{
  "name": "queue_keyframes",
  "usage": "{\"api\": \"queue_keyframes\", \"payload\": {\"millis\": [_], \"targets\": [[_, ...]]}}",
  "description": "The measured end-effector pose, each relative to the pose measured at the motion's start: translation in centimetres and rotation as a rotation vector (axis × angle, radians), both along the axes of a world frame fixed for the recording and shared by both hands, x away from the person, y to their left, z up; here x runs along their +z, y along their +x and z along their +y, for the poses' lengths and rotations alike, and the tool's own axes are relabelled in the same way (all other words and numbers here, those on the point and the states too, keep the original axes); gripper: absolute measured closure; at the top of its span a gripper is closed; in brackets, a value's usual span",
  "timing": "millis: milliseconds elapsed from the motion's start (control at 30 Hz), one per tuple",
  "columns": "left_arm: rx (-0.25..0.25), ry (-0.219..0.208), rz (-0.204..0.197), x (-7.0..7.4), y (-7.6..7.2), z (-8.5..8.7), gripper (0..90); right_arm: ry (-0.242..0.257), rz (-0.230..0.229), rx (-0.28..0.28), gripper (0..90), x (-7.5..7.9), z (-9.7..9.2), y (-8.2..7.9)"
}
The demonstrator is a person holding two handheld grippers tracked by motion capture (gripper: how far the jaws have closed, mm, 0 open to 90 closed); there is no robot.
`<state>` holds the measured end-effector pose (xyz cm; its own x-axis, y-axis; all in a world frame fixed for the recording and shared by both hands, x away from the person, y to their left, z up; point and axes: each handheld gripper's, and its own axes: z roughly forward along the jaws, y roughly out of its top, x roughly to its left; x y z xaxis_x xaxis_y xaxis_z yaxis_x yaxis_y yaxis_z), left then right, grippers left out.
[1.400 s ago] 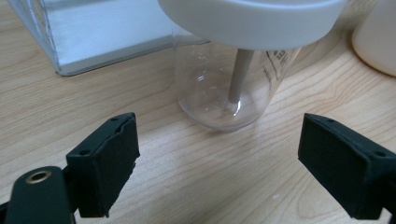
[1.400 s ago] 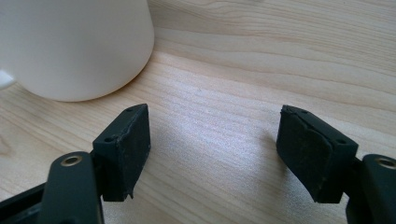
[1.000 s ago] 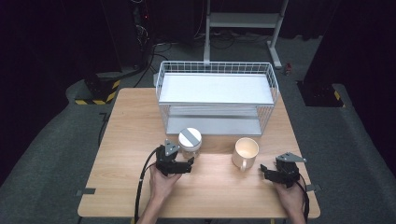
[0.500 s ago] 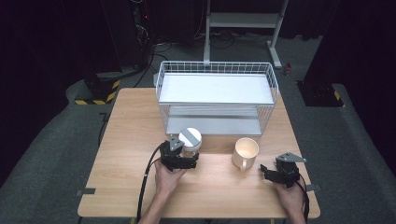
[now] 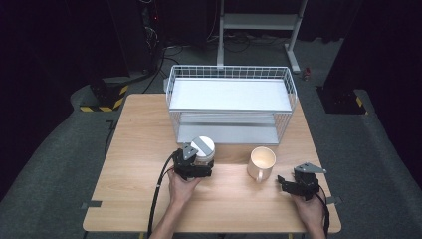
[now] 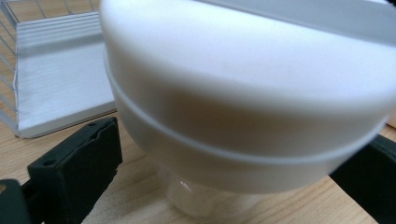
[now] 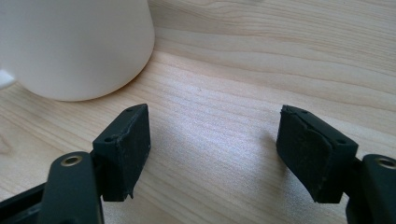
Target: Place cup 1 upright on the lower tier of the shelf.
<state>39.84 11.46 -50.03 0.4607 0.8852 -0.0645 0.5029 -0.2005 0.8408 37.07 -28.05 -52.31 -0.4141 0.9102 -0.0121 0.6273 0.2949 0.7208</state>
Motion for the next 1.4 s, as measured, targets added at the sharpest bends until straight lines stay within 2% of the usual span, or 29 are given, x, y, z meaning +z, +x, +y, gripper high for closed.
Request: {"api": "queue_keyframes", "payload": {"millis": [200, 433, 600, 867, 1400], "targets": [[0.009, -0.006, 0.004, -0.31, 0.39, -0.15, 1.0, -0.001, -0.001, 0.000, 26.2, -0.01, 0.00, 0.00], [0.025, 0.003, -0.005, -0.75, 0.71, -0.33, 6.1, 0.000, 0.001, -0.002, 26.2, 0.00, 0.01, -0.01], [0.023, -0.007, -0.008, -0.98, 0.86, -0.49, 8.0, 0.001, 0.001, -0.002, 26.2, 0.00, 0.01, -0.01], [-0.001, 0.010, -0.028, -1.00, 0.79, -0.68, 17.2, -0.001, 0.000, 0.000, 26.2, -0.01, 0.00, 0.00], [-0.026, 0.041, -0.042, -0.87, 0.53, -0.61, 18.9, 0.000, 0.000, 0.000, 26.2, 0.00, 0.00, 0.00]]}}
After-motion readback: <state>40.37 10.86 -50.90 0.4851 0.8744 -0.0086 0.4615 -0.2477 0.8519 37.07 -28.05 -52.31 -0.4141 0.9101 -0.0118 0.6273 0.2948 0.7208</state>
